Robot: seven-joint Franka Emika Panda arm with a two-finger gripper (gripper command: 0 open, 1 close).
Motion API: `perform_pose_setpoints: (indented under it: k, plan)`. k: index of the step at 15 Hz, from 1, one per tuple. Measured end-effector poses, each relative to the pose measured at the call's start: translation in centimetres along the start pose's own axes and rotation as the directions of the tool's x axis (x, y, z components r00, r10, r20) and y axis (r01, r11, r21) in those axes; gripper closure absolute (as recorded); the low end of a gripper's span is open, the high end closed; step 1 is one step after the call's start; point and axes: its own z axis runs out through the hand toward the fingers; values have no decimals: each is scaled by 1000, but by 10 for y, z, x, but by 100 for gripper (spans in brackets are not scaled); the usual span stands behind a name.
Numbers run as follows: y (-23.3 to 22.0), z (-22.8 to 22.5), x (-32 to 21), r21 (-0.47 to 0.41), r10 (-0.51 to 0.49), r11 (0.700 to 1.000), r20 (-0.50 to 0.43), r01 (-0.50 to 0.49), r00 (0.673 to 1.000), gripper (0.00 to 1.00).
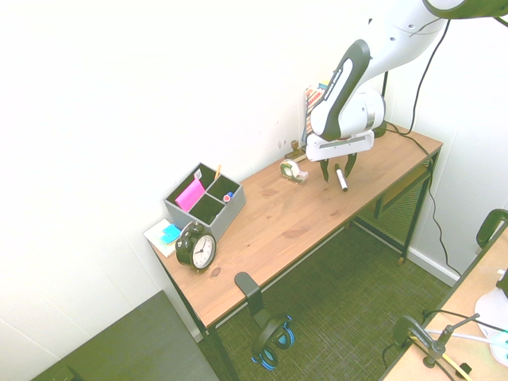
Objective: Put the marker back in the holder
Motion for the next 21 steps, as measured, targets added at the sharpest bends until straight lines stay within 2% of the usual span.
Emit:
perform_pose_setpoints:
  k: [11, 14, 17, 19, 21]
  plan:
    - [12, 8, 12, -17, 34, 999, 30, -34, 999, 100]
    - [20, -14, 15, -87, 101, 992, 147, -88, 984, 100]
    - [20, -97, 9, -96, 130, 990, 288, -106, 949, 100]
    - [14, -143, -25, -115, 110, 991, 408, -68, 906, 100]
    - [-6, -166, -80, -118, 66, 993, 481, -10, 874, 100]
